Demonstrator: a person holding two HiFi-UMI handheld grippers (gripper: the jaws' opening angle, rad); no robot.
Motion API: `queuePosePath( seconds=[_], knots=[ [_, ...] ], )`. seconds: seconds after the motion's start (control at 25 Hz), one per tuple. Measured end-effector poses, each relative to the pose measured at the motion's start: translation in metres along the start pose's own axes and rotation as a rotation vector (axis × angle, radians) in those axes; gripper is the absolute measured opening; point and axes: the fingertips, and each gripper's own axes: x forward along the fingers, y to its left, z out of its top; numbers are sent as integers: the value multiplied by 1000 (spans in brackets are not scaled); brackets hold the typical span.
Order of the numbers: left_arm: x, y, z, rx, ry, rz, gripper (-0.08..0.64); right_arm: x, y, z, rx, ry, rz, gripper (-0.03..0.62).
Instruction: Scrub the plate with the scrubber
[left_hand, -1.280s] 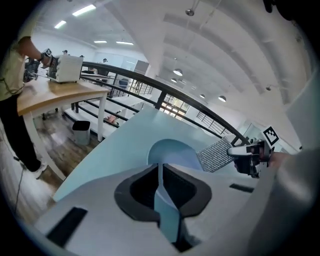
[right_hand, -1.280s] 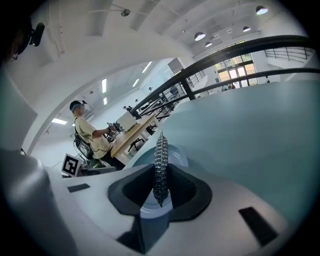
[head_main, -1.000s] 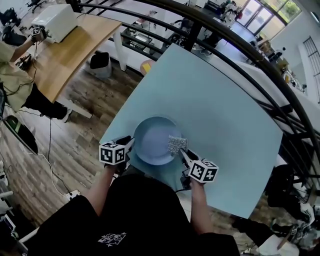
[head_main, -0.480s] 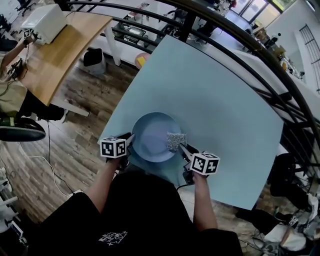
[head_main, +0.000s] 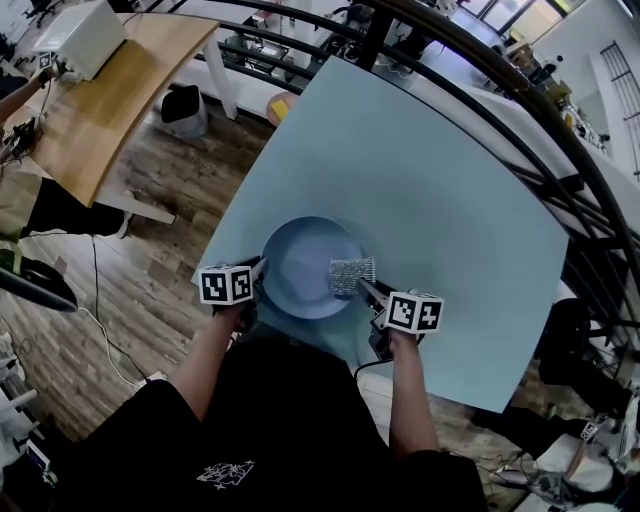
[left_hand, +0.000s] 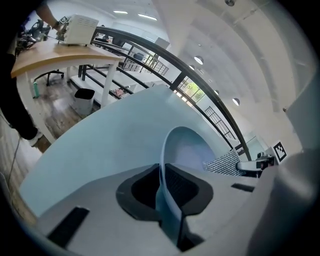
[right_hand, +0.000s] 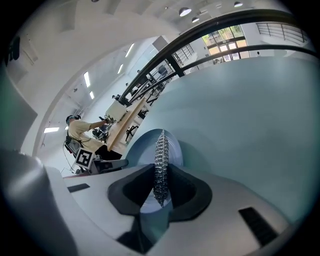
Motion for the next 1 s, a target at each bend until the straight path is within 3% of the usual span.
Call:
queuePosePath(
  seconds=[0.32,1.0],
  knots=[
    [-1,0,-2,-42,-8,11,34,6,1,-12,45,39,19,81],
    [0,4,1,-62,-16,10,32,45,46,-38,17,90,70,81]
  ],
)
